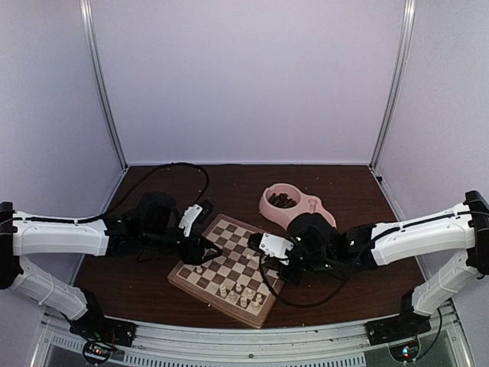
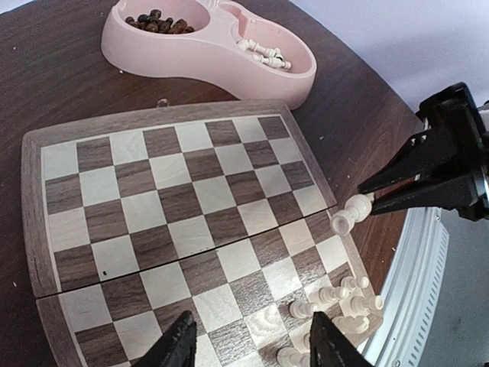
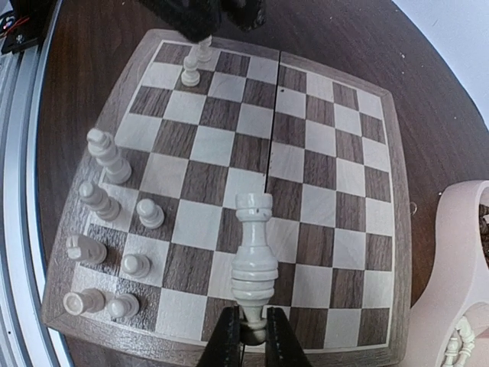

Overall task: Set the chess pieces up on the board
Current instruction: Pick up the chess pile from the chessboard, then pass from the right arm to the left

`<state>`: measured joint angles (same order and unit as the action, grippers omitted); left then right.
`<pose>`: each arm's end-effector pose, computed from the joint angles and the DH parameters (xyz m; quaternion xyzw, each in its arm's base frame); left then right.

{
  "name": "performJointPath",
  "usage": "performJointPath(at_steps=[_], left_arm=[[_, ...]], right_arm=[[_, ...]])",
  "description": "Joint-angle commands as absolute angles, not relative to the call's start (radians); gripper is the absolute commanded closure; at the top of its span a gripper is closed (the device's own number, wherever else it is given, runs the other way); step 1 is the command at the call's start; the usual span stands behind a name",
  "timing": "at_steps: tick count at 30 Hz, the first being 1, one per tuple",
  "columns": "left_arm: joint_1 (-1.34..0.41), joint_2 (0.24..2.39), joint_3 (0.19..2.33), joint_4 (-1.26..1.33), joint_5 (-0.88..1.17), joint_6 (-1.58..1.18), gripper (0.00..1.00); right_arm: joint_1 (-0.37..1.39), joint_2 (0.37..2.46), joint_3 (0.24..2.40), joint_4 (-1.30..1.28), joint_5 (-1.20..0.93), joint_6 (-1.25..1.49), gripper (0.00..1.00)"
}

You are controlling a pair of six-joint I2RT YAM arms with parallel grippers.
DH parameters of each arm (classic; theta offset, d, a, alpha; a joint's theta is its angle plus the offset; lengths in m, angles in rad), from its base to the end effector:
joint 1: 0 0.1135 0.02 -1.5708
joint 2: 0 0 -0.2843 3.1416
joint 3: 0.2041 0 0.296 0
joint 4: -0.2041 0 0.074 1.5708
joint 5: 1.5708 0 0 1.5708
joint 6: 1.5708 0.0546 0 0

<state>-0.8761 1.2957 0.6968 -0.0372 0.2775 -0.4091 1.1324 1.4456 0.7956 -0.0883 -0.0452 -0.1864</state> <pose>0.1919 -0.2537 0.1981 0.2652 0.8458 -0.3662 0.2832 0.1449 0.3149 0.1814 -0.5674 0.7171 0.2025 0.3504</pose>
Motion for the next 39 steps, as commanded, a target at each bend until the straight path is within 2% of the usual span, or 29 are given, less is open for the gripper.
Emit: performJointPath(at_steps=[1,5,12,16,20,21,23,24,32,39], left_arm=[[-0.835,1.280,0.655,0.105,0.408,-0.461,0.48],[-0.819,1.240,0.627,0.145,0.455,-0.479,0.42],[-0.818,1.213,0.595,0.175,0.427,-0.501,0.36],[-0.817,1.197,0.564,0.224,0.431,-0.518,0.31],[-0.818,1.188,0.547,0.257,0.443,-0.539,0.22],[-0.818,1.191,0.546,0.258,0.446,-0.542,0.18],[-0.818,1.197,0.545,0.263,0.451,-0.550,0.03],[-0.817,1.199,0.545,0.267,0.453,-0.554,0.03],[-0.817,1.223,0.527,0.335,0.491,-0.608,0.04],[-0.818,1.330,0.555,0.423,0.590,-0.697,0.28]], right_arm=[[1.126,1.442,0.904,-0.096,0.033,-0.167,0.96],[1.126,1.458,0.955,-0.090,0.035,-0.177,0.95],[1.126,1.483,0.854,0.118,0.066,-0.148,0.96],[1.127,1.498,0.828,0.150,0.054,-0.124,0.96],[1.126,1.522,0.829,0.171,0.044,-0.109,0.97],[1.126,1.526,0.835,0.168,0.034,-0.104,0.97],[1.128,1.531,0.843,0.164,0.015,-0.093,0.98],[1.129,1.532,0.845,0.165,0.008,-0.087,0.98],[1.141,1.535,0.853,0.156,-0.029,-0.085,0.98],[1.192,1.534,0.864,0.149,-0.022,-0.124,0.98]])
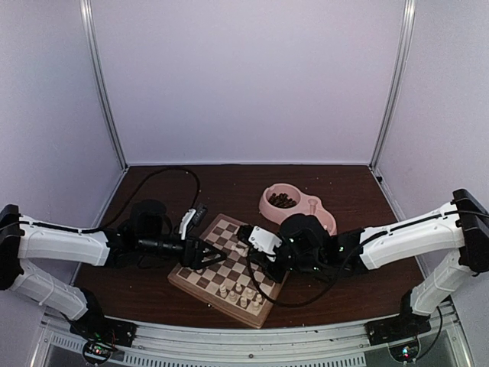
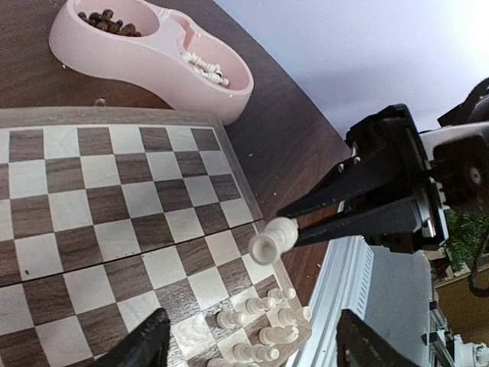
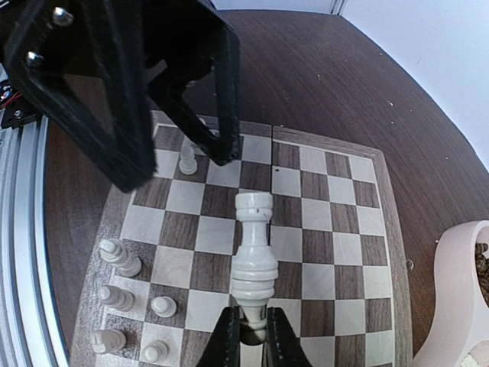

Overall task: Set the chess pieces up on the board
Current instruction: Pass from the right arm to the left

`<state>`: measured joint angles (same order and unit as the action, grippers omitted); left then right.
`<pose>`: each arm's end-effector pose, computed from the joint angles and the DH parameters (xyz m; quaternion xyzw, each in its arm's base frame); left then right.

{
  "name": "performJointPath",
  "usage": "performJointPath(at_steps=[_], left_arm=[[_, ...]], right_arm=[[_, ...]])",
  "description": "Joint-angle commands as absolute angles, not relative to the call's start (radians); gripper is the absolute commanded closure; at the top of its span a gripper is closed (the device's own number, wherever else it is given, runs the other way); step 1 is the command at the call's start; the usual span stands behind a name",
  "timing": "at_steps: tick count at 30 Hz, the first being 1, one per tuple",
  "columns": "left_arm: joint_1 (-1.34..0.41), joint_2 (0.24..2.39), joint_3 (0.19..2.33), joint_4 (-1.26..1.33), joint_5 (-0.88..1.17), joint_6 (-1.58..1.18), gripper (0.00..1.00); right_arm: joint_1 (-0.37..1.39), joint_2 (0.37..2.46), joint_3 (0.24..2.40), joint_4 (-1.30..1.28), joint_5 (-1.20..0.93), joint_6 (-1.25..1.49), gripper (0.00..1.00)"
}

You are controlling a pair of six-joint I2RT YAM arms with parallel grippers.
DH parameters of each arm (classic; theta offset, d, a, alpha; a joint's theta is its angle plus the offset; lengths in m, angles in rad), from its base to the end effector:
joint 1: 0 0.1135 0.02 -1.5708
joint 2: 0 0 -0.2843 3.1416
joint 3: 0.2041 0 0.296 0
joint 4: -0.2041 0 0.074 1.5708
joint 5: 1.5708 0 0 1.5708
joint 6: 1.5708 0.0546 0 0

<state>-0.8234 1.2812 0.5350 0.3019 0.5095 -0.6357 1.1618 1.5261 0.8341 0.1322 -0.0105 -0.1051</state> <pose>0.1859 -0.2398 0.1809 0.2106 0.8020 -0.5032 0.2432 0.1497 0.3468 0.1905 -0.5199 0.7037 0.2481 0.4159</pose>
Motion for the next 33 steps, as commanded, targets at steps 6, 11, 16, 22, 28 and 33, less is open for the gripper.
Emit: performJointPath(at_steps=[6,11,16,22,28,33], left_arm=[[-0.817,1.359,0.564,0.455,0.649,-0.717,0.40],[-0.818,1.330,0.563,0.434,0.661,-0.704,0.33],[-0.818,1.334,0.566,0.439,0.688,-0.704,0.43],[-0.818,1.349,0.570,0.448,0.710,-0.710,0.52],[-0.817,1.368,0.572,0.466,0.728,-0.718,0.60],[-0.818,1.380,0.579,0.444,0.720,-0.712,0.55]], right_arm=[[1.223,1.541,0.872,0.144,-0.025,-0.149,0.97],[1.232,1.552,0.880,0.140,-0.033,-0.158,0.98],[1.245,1.557,0.884,0.138,-0.045,-0.172,0.98],[1.249,1.567,0.891,0.135,-0.035,-0.178,0.99],[1.249,1.570,0.890,0.137,-0.028,-0.175,1.00],[1.249,1.563,0.884,0.147,-0.020,-0.173,1.00]])
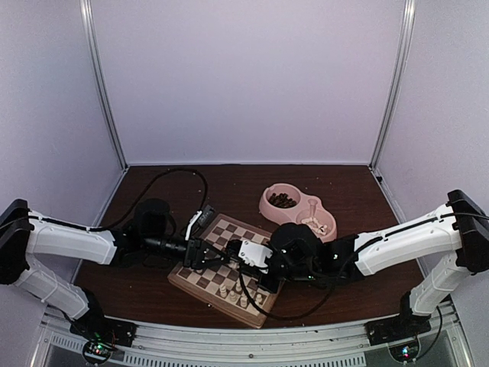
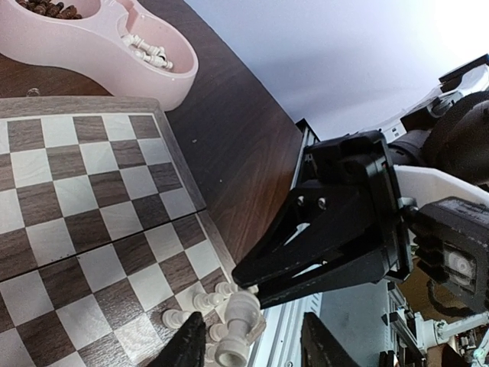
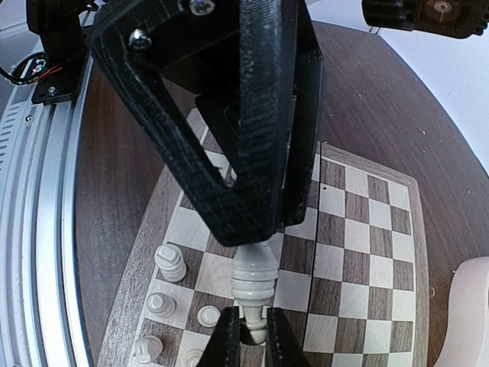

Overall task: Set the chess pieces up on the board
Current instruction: Pass from the right arm to the left

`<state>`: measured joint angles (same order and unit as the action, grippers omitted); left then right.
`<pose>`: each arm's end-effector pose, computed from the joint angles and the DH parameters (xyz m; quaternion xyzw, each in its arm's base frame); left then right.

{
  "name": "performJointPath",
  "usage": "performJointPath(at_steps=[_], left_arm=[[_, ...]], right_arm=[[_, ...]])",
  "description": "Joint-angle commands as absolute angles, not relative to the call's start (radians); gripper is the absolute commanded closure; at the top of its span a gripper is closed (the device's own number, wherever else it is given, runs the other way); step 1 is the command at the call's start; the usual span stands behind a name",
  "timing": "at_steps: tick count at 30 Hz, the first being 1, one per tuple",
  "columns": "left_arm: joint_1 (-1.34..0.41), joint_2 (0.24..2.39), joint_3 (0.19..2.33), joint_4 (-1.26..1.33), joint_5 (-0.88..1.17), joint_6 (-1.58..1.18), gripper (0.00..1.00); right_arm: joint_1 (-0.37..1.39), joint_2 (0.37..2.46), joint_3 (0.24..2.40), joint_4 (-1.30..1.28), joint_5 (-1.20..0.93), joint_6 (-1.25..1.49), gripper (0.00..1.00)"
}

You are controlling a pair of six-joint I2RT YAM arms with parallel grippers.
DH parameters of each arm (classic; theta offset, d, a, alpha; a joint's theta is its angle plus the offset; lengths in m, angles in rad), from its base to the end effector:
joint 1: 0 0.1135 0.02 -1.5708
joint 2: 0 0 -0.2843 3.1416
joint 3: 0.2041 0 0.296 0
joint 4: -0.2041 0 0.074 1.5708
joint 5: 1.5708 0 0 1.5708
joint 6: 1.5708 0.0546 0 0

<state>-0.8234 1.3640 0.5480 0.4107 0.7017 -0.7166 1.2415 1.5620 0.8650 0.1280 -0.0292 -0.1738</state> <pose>0.1850 -0.2515 0.1761 0.2307 0.7729 -0.5658 0.1712 0.1235 0.3663 0.1885 -0.5755 0.6619 0.2554 0.4068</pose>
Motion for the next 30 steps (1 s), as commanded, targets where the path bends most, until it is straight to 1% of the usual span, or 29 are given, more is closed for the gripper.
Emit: performJointPath(at_steps=[1,12,25,30], left_arm=[[-0.818,1.382,0.581,0.441,0.721,-0.712,0.54],[-0.818,1.363,0.578,0.431,0.714,-0.702,0.62],[-0.817,1.328,0.577,0.388,0.700,-0.676,0.61],[-0.818,1.322,0.575,0.387,0.699,-0.672,0.68]], right_arm=[[1.249,1.563,0.882,0.148,-0.019,-0.171,1.00],[1.248,1.550,0.866,0.166,-0.005,-0.168,1.00],[1.247,1.546,0.859,0.173,0.028,-0.168,1.00],[1.247,1.552,0.864,0.169,0.024,-0.168,1.00]])
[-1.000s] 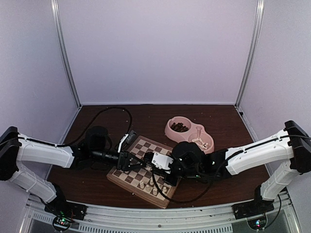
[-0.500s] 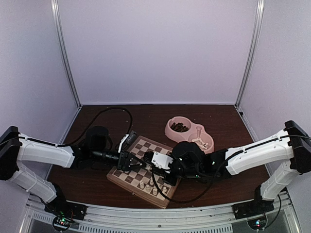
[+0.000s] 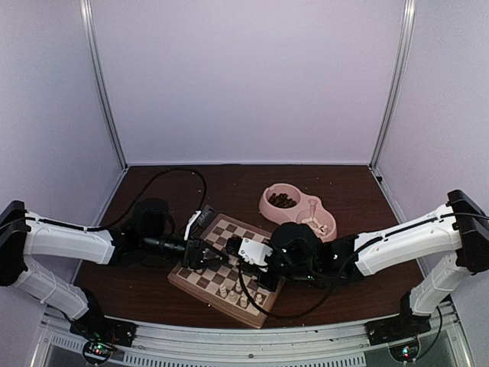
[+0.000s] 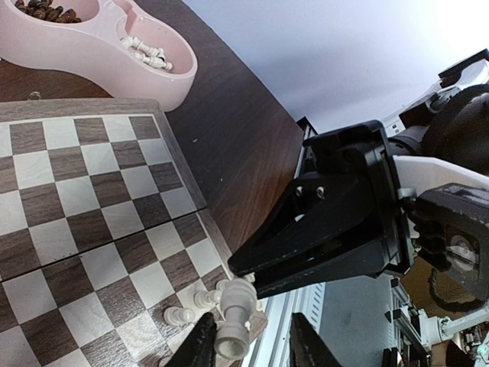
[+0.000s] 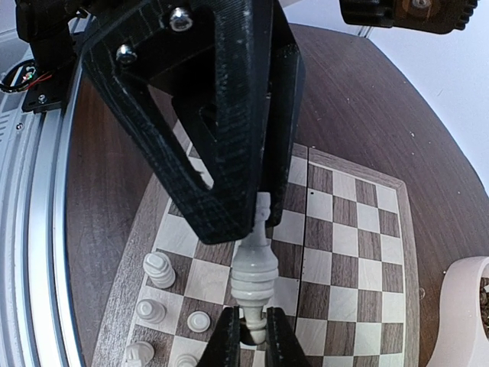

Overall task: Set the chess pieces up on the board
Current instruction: Pass from the right arm to the left

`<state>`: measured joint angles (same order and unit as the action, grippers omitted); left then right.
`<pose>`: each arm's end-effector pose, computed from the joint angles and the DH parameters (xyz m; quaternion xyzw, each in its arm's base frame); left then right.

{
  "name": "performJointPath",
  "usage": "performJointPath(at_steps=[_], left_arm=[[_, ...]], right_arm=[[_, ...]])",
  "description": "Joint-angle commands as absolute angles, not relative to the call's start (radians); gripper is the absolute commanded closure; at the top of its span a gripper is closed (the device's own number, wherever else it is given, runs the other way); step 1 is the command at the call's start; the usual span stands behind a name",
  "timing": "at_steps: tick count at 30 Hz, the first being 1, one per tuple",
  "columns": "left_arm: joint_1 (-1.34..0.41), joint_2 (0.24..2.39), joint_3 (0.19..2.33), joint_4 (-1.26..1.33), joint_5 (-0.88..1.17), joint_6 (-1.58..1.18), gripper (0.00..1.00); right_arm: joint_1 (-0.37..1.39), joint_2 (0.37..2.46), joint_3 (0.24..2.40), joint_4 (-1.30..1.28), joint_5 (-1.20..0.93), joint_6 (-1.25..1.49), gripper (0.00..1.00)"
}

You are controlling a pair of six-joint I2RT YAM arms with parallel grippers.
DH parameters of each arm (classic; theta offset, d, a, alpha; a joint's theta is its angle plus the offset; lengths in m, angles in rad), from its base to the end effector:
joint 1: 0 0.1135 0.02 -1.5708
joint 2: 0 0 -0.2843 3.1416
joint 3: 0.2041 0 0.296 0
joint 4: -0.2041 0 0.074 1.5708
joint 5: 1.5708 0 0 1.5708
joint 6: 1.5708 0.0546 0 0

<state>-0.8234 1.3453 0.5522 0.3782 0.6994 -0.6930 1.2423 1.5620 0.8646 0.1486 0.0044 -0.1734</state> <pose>0.1839 -0.2502 0.1795 0.2381 0.7730 -0.5613 0.1753 0.1254 0.3671 0.1905 -0.5663 0.6634 0.2475 0.4218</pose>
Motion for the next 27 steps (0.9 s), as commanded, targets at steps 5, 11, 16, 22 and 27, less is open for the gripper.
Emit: performJointPath(at_steps=[5,11,16,22,27], left_arm=[[-0.818,1.324,0.577,0.384,0.696,-0.668,0.77],[-0.818,1.315,0.583,0.342,0.668,-0.643,0.83],[-0.817,1.264,0.604,0.204,0.569,-0.579,0.84],[-0.818,1.174,0.641,-0.022,0.386,-0.490,0.85],[-0.818,1.107,0.673,-0.176,0.270,-0.452,0.85]], right_arm=[[1.247,1.549,0.861,0.170,0.023,-0.168,1.00],[1.248,1.547,0.859,0.172,0.024,-0.166,1.00],[1.247,1.542,0.855,0.174,0.039,-0.166,1.00],[1.247,1.529,0.837,0.188,0.071,-0.157,1.00],[1.247,1.506,0.810,0.208,0.112,-0.150,1.00]])
